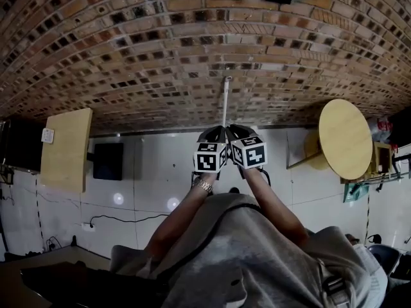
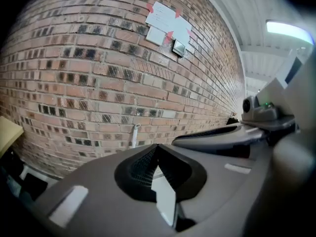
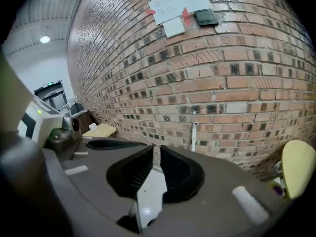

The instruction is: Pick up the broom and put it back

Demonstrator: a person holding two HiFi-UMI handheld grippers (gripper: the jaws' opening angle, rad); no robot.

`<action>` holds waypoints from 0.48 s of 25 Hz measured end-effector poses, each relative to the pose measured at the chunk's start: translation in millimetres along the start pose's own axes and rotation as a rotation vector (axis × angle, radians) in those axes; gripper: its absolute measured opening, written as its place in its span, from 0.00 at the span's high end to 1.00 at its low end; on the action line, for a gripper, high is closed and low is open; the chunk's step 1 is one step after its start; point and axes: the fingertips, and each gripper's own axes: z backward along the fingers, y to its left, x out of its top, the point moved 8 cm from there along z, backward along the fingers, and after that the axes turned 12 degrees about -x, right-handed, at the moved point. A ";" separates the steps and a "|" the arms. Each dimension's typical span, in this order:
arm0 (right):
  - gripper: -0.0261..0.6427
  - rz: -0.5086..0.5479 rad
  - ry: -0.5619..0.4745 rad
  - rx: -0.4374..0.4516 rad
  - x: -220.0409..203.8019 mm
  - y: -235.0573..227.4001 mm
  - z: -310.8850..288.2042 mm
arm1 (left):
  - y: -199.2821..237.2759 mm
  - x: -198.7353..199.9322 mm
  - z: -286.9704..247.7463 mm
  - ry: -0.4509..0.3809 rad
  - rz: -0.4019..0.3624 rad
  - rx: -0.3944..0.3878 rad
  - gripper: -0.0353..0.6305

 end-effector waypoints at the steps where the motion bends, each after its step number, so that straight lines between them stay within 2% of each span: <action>1: 0.93 0.007 0.005 0.006 -0.9 -0.4 -0.5 | 0.4 1.9 -0.3 -0.005 0.009 0.002 0.99; 5: 0.93 0.056 0.003 0.030 -0.7 0.1 0.4 | 0.2 6.2 -0.5 -0.023 0.017 0.021 0.99; 12: 0.93 0.043 0.011 0.060 -2.6 -5.7 -2.1 | -0.6 3.9 -4.9 -0.031 0.023 0.032 0.99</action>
